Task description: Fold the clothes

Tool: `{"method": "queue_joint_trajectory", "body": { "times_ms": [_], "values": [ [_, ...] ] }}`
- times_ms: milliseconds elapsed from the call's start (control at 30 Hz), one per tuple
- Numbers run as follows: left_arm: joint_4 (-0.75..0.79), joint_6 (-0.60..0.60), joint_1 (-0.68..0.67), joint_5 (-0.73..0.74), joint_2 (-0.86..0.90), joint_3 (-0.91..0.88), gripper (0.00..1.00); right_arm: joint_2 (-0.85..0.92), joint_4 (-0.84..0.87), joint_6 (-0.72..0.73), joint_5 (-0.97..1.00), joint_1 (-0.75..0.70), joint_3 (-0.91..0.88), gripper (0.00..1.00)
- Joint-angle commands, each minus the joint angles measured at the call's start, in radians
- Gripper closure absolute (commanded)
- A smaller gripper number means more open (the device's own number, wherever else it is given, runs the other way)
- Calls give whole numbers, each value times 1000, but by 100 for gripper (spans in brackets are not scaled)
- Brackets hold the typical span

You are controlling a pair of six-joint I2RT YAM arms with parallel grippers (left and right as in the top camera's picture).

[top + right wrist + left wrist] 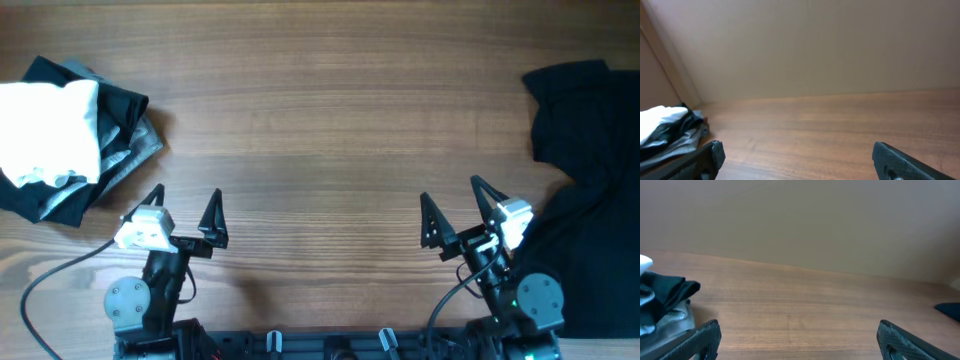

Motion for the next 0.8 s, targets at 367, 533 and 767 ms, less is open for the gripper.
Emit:
{"method": "queue_joint_trajectory", "body": {
  "times_ms": [367, 533, 767],
  "values": [
    [-456, -21, -5, 28, 645, 682, 0, 753, -443, 13, -23, -5, 639, 0],
    [-679, -21, -6, 51, 867, 930, 0, 1028, -692, -16, -23, -5, 937, 0],
    [-779, -27, -6, 86, 1004, 1037, 0, 1242, -747, -19, 23, -32, 1080, 0]
  ]
}}
